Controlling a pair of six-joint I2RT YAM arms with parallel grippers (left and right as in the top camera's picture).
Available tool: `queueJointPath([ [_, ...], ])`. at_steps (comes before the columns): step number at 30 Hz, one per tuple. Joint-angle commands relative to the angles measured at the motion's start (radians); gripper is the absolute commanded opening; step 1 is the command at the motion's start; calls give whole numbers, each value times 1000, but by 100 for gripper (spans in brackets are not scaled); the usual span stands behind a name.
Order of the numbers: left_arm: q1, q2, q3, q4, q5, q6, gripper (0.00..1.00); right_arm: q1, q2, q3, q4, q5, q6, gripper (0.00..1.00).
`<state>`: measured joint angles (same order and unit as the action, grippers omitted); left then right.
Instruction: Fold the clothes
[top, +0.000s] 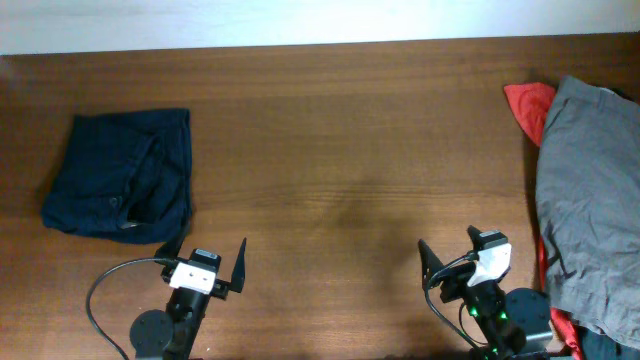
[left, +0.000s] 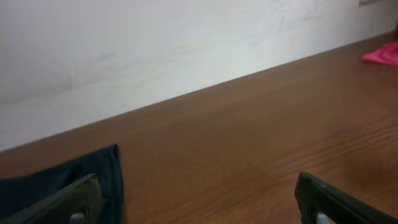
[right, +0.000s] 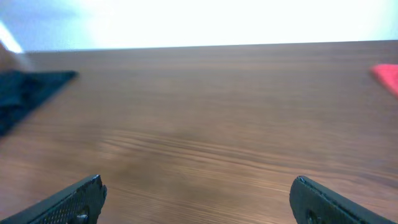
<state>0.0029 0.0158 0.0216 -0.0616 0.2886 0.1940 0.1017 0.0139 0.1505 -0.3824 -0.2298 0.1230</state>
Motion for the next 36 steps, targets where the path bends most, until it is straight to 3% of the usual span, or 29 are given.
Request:
queueJointPath([
  [1,6,3,93,-20,4,-88,99,2,-2,32,6,-116,104,99],
  [6,6,124,285,-146,-13,-89,99,2,62,161,4,-102,103,99],
  [10,6,335,477,-221,-23,-89,99,2,212,322,-19,-76,103,99],
  [15,6,674,777,-309,-22,-89,99,2,515,561,-187,-19,103,99],
  [19,6,946,1085,-492,-19,-89,99,2,807,777,-353,5,95,99],
  [25,-5,1238,1528,-819,-27,-85,99,2,1157,1045,-473,-208,94,99],
  [30,-5,1321,1648,-846,129,-138,99,-14,1372,1221,-524,-186,106,99],
  [36,-5,1341,1648,-842,134,-136,99,-139,1645,1575,-701,110,202,99],
])
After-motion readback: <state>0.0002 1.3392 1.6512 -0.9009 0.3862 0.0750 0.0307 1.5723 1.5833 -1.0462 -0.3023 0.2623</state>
